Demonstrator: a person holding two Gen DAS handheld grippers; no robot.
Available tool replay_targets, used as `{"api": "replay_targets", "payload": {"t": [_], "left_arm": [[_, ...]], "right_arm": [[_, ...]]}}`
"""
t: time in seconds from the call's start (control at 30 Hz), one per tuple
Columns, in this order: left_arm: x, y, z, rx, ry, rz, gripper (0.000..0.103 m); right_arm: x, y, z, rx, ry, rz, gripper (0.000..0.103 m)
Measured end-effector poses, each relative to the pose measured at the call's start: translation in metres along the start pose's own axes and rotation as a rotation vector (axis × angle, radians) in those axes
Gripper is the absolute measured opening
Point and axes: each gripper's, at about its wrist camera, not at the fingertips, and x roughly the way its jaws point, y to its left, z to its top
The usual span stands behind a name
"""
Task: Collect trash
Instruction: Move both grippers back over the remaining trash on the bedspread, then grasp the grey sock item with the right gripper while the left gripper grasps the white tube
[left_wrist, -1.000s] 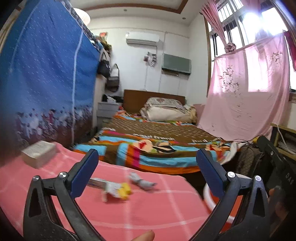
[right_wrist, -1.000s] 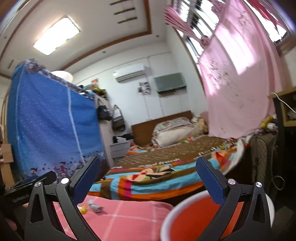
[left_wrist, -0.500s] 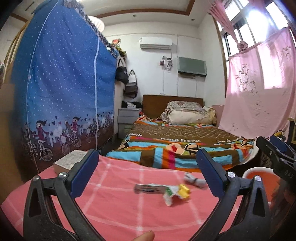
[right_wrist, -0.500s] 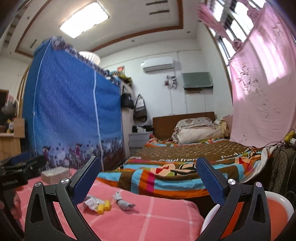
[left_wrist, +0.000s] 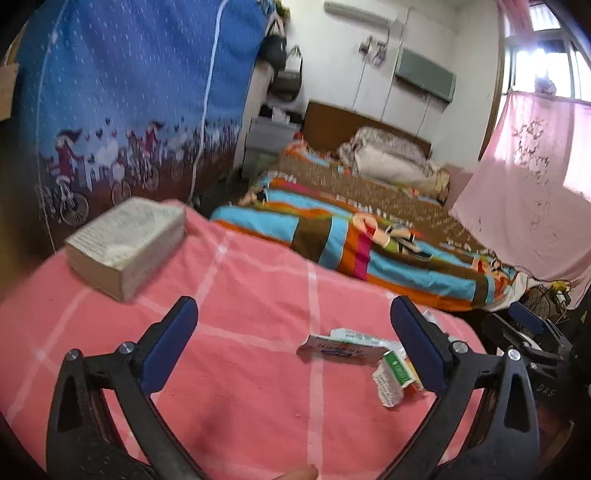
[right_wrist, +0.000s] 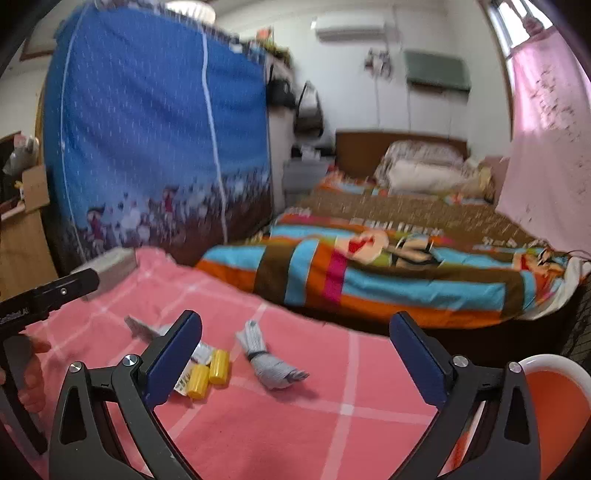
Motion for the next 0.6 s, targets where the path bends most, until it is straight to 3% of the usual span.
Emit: {"api": "replay_targets", "payload": {"t": [0.1, 0.2, 0.4, 0.47, 0.53, 0.6], "left_arm": [[0.018, -0.004, -0.002, 0.004, 0.083, -0.010, 0.098], [0.031, -0.006, -0.001, 0.002, 0.147, -0.037, 0.084], [0.051, -0.009, -0.006, 0.005, 0.269, -0.085, 0.073], [0.050, -0.009, -0.007, 0.008, 0.270, -0.096, 0.068], [0.047, -0.010, -0.008, 0.013, 0.272, -0.116, 0.055], [0.045, -0.013, -0.010, 0.025, 0.282, -0.131, 0.046]], "right_arm": [[0.019, 0.002, -0.005, -0.009, 0.097, 0.015, 0.082], [0.032, 0.006, -0.009, -0.018, 0.164, 0.041, 0.077], [0.047, 0.007, -0.013, -0.009, 0.247, 0.091, 0.070], [0.047, 0.006, -0.014, 0.006, 0.261, 0.111, 0.064], [0.049, 0.006, -0.014, 0.015, 0.271, 0.133, 0.048], [0.048, 0.008, -0.015, 0.017, 0.276, 0.152, 0.039]]}}
